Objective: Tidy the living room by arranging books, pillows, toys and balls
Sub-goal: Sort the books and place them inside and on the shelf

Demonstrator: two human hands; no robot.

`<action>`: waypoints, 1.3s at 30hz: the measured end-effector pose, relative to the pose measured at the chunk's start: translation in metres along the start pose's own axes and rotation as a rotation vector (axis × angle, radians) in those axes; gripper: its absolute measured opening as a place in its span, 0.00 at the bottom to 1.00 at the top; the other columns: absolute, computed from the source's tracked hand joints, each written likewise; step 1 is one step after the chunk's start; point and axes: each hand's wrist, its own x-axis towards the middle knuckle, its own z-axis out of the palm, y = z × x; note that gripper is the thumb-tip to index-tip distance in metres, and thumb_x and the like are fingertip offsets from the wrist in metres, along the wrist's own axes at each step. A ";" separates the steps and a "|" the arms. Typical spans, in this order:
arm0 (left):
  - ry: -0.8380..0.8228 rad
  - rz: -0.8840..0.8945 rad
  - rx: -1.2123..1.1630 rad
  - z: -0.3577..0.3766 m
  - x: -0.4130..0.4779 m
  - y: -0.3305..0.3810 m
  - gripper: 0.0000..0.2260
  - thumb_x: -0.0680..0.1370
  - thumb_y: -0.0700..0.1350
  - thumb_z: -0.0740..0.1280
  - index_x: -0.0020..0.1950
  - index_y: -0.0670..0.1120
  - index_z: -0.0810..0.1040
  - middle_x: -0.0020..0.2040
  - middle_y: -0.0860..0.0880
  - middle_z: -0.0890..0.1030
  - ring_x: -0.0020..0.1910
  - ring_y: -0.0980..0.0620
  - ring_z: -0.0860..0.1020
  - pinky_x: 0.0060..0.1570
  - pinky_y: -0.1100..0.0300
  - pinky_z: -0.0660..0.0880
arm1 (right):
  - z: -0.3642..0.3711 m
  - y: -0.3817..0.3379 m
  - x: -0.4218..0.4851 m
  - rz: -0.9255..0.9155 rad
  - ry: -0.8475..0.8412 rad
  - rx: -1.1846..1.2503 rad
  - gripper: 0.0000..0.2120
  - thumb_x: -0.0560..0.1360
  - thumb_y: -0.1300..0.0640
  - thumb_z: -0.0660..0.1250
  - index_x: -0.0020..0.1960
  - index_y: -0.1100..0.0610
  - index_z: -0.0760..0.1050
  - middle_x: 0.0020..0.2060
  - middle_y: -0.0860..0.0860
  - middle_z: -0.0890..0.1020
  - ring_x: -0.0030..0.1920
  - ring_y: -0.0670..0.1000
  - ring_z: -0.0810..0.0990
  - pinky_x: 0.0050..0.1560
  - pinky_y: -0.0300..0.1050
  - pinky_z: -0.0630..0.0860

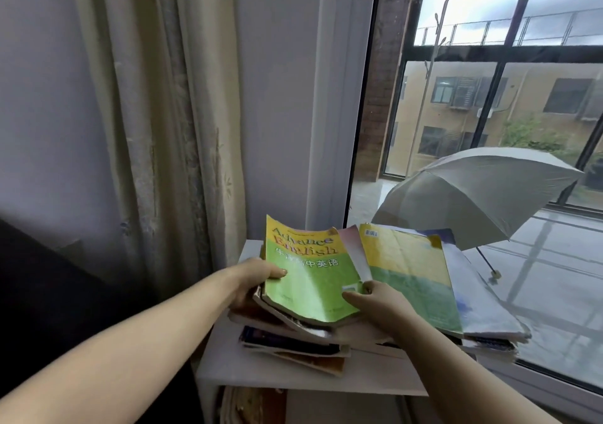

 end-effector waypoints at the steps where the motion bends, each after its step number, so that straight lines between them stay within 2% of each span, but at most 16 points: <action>1: 0.048 0.059 0.008 0.000 0.004 0.002 0.10 0.79 0.37 0.62 0.59 0.38 0.75 0.47 0.40 0.82 0.42 0.43 0.81 0.45 0.51 0.79 | 0.002 0.000 0.002 -0.001 -0.006 0.000 0.19 0.75 0.46 0.62 0.61 0.56 0.72 0.49 0.52 0.79 0.44 0.50 0.77 0.41 0.42 0.72; 4: 0.136 0.219 0.074 -0.007 0.017 0.009 0.08 0.77 0.34 0.65 0.56 0.40 0.74 0.51 0.40 0.81 0.48 0.41 0.81 0.50 0.49 0.78 | 0.009 -0.001 0.014 -0.020 0.006 -0.050 0.24 0.75 0.45 0.61 0.67 0.56 0.68 0.60 0.53 0.75 0.58 0.53 0.75 0.58 0.46 0.73; 6: 0.145 0.319 0.037 -0.017 0.023 0.009 0.09 0.76 0.35 0.66 0.56 0.39 0.73 0.51 0.39 0.81 0.45 0.43 0.81 0.43 0.52 0.81 | 0.014 -0.004 0.023 -0.025 0.001 -0.085 0.27 0.77 0.44 0.58 0.72 0.56 0.62 0.69 0.53 0.67 0.71 0.54 0.64 0.70 0.49 0.61; 8: 0.131 0.394 -0.105 -0.026 0.024 0.007 0.06 0.76 0.33 0.65 0.51 0.41 0.73 0.44 0.42 0.82 0.38 0.47 0.82 0.34 0.58 0.81 | 0.019 -0.008 0.037 -0.007 -0.001 -0.097 0.31 0.78 0.42 0.57 0.75 0.56 0.56 0.74 0.51 0.61 0.76 0.52 0.53 0.74 0.49 0.50; 9: 0.127 0.420 -0.184 -0.030 0.024 0.005 0.06 0.76 0.32 0.64 0.49 0.43 0.74 0.41 0.44 0.82 0.35 0.49 0.82 0.32 0.59 0.80 | 0.022 -0.010 0.045 0.008 0.008 -0.074 0.31 0.77 0.42 0.57 0.75 0.56 0.56 0.74 0.51 0.62 0.76 0.52 0.53 0.74 0.49 0.49; 11: 0.110 0.490 -0.288 -0.041 0.028 0.005 0.08 0.76 0.32 0.64 0.50 0.43 0.74 0.41 0.44 0.83 0.38 0.46 0.82 0.33 0.57 0.81 | 0.029 -0.020 0.063 0.015 0.076 0.076 0.28 0.76 0.42 0.62 0.70 0.55 0.62 0.69 0.53 0.69 0.72 0.54 0.63 0.73 0.51 0.57; 12: 0.097 0.533 -0.312 -0.045 0.028 0.006 0.09 0.76 0.32 0.64 0.53 0.42 0.74 0.44 0.43 0.82 0.41 0.44 0.82 0.35 0.55 0.81 | 0.031 -0.024 0.071 0.022 0.098 0.269 0.28 0.74 0.43 0.66 0.68 0.55 0.64 0.65 0.53 0.73 0.67 0.56 0.70 0.70 0.53 0.64; 14: 0.075 0.614 -0.364 -0.054 0.028 0.007 0.13 0.74 0.34 0.67 0.56 0.42 0.73 0.49 0.42 0.82 0.46 0.42 0.81 0.37 0.53 0.82 | 0.033 -0.035 0.084 0.012 0.099 0.740 0.27 0.71 0.49 0.72 0.64 0.59 0.69 0.56 0.55 0.79 0.54 0.56 0.80 0.58 0.55 0.76; 16: 0.080 0.704 -0.393 -0.065 0.032 0.005 0.12 0.73 0.34 0.68 0.53 0.45 0.74 0.46 0.45 0.83 0.44 0.45 0.82 0.35 0.55 0.82 | 0.028 -0.050 0.093 -0.042 0.117 0.980 0.16 0.72 0.58 0.71 0.57 0.61 0.72 0.50 0.59 0.81 0.45 0.56 0.82 0.49 0.52 0.81; 20: 0.169 0.811 -0.392 -0.068 0.040 0.004 0.13 0.74 0.30 0.65 0.47 0.48 0.72 0.41 0.50 0.81 0.33 0.59 0.82 0.30 0.65 0.78 | 0.010 -0.075 0.092 -0.212 0.275 1.069 0.07 0.72 0.65 0.69 0.47 0.58 0.74 0.45 0.59 0.82 0.43 0.59 0.81 0.51 0.57 0.79; 24: 0.145 0.846 -0.361 -0.064 0.045 0.002 0.15 0.74 0.29 0.65 0.56 0.44 0.74 0.51 0.47 0.81 0.46 0.49 0.81 0.37 0.59 0.81 | -0.001 -0.081 0.080 -0.335 0.327 1.070 0.06 0.71 0.62 0.71 0.47 0.58 0.77 0.40 0.53 0.84 0.38 0.51 0.83 0.41 0.46 0.82; 26: 0.131 0.846 -0.394 -0.064 0.040 0.003 0.14 0.73 0.30 0.66 0.55 0.45 0.75 0.47 0.50 0.83 0.44 0.51 0.82 0.36 0.62 0.80 | -0.007 -0.083 0.074 -0.384 0.275 1.072 0.10 0.68 0.58 0.73 0.48 0.57 0.78 0.40 0.52 0.85 0.37 0.49 0.84 0.37 0.41 0.80; 28: 0.095 0.821 -0.429 -0.063 0.036 0.004 0.11 0.72 0.33 0.67 0.50 0.46 0.78 0.40 0.53 0.85 0.39 0.55 0.83 0.33 0.64 0.79 | -0.013 -0.087 0.071 -0.409 0.205 1.068 0.16 0.62 0.54 0.76 0.48 0.57 0.79 0.40 0.52 0.86 0.39 0.50 0.84 0.37 0.41 0.80; 30: 0.064 0.754 -0.454 -0.064 0.036 0.003 0.08 0.70 0.37 0.69 0.46 0.46 0.79 0.37 0.53 0.85 0.37 0.54 0.84 0.34 0.62 0.80 | -0.017 -0.090 0.070 -0.421 0.157 1.071 0.17 0.60 0.53 0.74 0.47 0.57 0.79 0.41 0.52 0.86 0.40 0.51 0.85 0.38 0.41 0.80; 32: 0.059 0.691 -0.457 -0.065 0.038 0.001 0.09 0.66 0.40 0.71 0.45 0.46 0.80 0.36 0.52 0.85 0.36 0.54 0.84 0.34 0.60 0.81 | -0.014 -0.088 0.070 -0.418 0.101 1.104 0.16 0.61 0.55 0.75 0.47 0.57 0.79 0.41 0.53 0.86 0.41 0.52 0.84 0.40 0.42 0.81; 39: 0.088 0.663 -0.358 -0.066 0.042 0.000 0.06 0.71 0.37 0.70 0.45 0.46 0.80 0.37 0.52 0.85 0.36 0.55 0.83 0.36 0.60 0.80 | 0.000 -0.078 0.069 -0.316 -0.030 1.048 0.13 0.63 0.65 0.74 0.47 0.57 0.81 0.44 0.54 0.86 0.43 0.52 0.85 0.43 0.45 0.82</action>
